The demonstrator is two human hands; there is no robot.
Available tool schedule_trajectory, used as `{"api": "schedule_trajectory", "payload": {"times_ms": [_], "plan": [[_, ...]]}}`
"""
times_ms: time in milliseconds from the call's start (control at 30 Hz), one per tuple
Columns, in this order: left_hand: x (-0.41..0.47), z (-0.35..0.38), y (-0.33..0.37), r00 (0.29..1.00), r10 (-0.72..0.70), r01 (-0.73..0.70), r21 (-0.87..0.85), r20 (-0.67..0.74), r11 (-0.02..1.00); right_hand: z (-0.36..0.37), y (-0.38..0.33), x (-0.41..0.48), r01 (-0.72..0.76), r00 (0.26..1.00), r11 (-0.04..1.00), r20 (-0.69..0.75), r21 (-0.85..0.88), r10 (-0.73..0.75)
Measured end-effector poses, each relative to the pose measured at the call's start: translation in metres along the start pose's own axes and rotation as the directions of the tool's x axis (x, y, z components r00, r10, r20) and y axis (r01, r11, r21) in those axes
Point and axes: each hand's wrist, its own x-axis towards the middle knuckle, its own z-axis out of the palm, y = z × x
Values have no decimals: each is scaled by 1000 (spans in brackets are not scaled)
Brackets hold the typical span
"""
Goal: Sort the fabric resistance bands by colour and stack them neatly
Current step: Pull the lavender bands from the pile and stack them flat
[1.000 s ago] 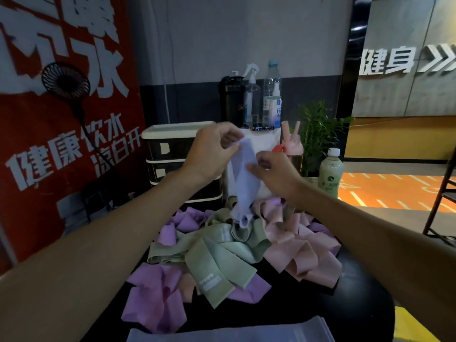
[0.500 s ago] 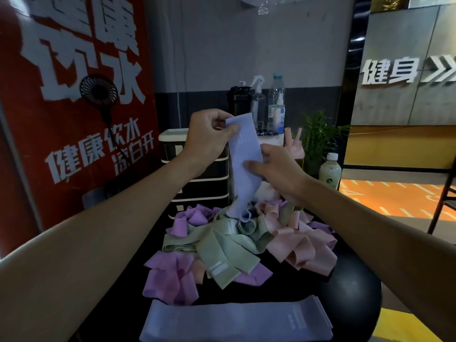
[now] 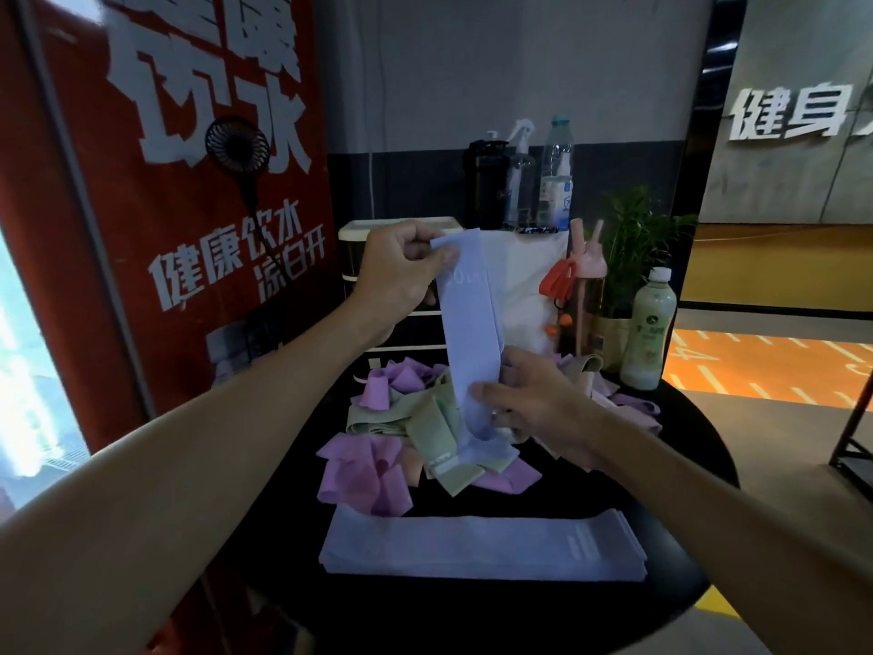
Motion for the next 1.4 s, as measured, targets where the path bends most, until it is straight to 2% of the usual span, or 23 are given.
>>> {"api": "schedule_trajectory", "payload": {"times_ms": [100,233,433,533,633,767,933,1100,1200,1400], "plan": [[-8,-7,-3,1000,-16,16,-7,11,1000,8,15,-7,10,999,998,43,-66,-7],[-14,-18,-5,1000,-27,26,-44,-12,999,10,24,-13,-61,996,994,66,-94,67],[-14,-40,-17,997,-15,17,13,-79,1000,6,33,-18,-96,995,973,-31,-212,91],[-14,-47,-23,993,-27,30,23,-118,999,4,35,-21,-141,986,984,-102,-105,130],[-16,-54,-28,989,-36,38,14,-140,999,3,34,-26,-208,975,978,-81,16,208],[-18,-58,-29,991,-34,39,31,-130,999,6,33,-30,-212,968,968,-107,133,226],[-17,-56,-22,997,-24,27,39,-79,999,25,34,-22,-121,989,993,-84,1,121],[-14,-56,-15,1000,4,-3,56,-28,998,48,36,-12,87,992,984,-82,-154,-100],[-14,-56,-12,1000,10,-9,60,-9,998,56,36,-8,113,985,966,-98,-234,-139],[-17,-54,-10,1000,-4,4,11,12,1000,67,48,-19,245,969,902,71,-354,-235]]}}
